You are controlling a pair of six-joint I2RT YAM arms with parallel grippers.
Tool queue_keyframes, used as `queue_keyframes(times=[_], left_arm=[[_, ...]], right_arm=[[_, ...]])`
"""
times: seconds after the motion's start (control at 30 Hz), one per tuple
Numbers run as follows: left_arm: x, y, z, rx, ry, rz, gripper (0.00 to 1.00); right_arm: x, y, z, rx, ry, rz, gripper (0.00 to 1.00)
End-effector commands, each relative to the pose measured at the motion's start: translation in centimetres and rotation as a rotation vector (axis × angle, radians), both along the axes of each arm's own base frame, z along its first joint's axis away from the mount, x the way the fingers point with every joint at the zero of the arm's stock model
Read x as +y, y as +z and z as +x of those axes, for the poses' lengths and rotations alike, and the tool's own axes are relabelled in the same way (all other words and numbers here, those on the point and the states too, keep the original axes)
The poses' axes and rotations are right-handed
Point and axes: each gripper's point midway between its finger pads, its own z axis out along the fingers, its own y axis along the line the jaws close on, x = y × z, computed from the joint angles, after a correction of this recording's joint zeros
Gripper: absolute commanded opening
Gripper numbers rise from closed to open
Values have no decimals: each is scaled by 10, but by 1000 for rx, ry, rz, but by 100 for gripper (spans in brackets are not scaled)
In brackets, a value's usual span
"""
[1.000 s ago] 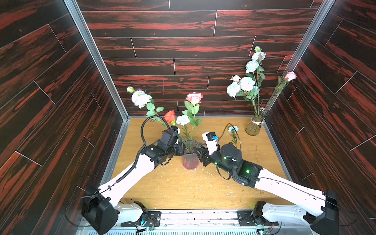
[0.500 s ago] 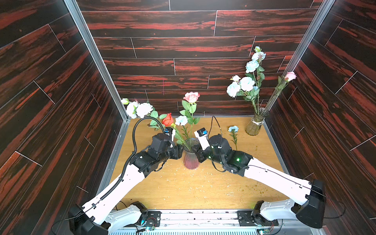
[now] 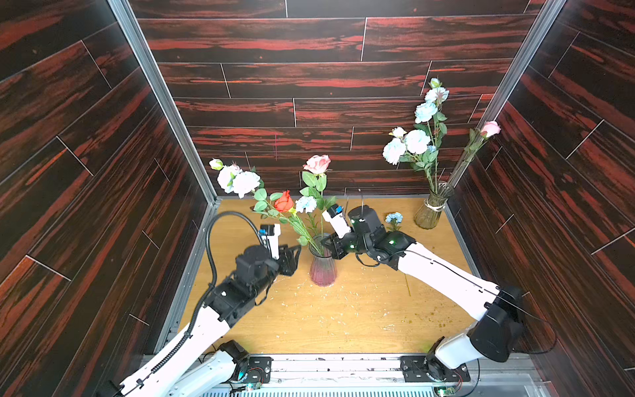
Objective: Pick out blue flowers from the vase
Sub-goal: Pick up the flower from the vase.
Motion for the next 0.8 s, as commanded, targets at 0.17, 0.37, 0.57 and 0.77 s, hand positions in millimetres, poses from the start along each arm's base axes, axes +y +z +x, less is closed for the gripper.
queue_keyframes(times=[0.17, 0.37, 0.57, 0.77], left_arm=[[33, -41, 8, -96, 179, -5, 55], [35, -60, 22, -62, 226, 56, 56], [47, -83, 55, 41, 347, 84, 56], [43, -90, 87, 64, 361, 37, 56]], right_arm=[[9, -15, 11, -8, 16, -55, 6], [11, -16, 22, -47, -4, -59, 13], [9, -12, 30, -100, -40, -51, 14], [6, -14, 39, -132, -66, -74, 19]])
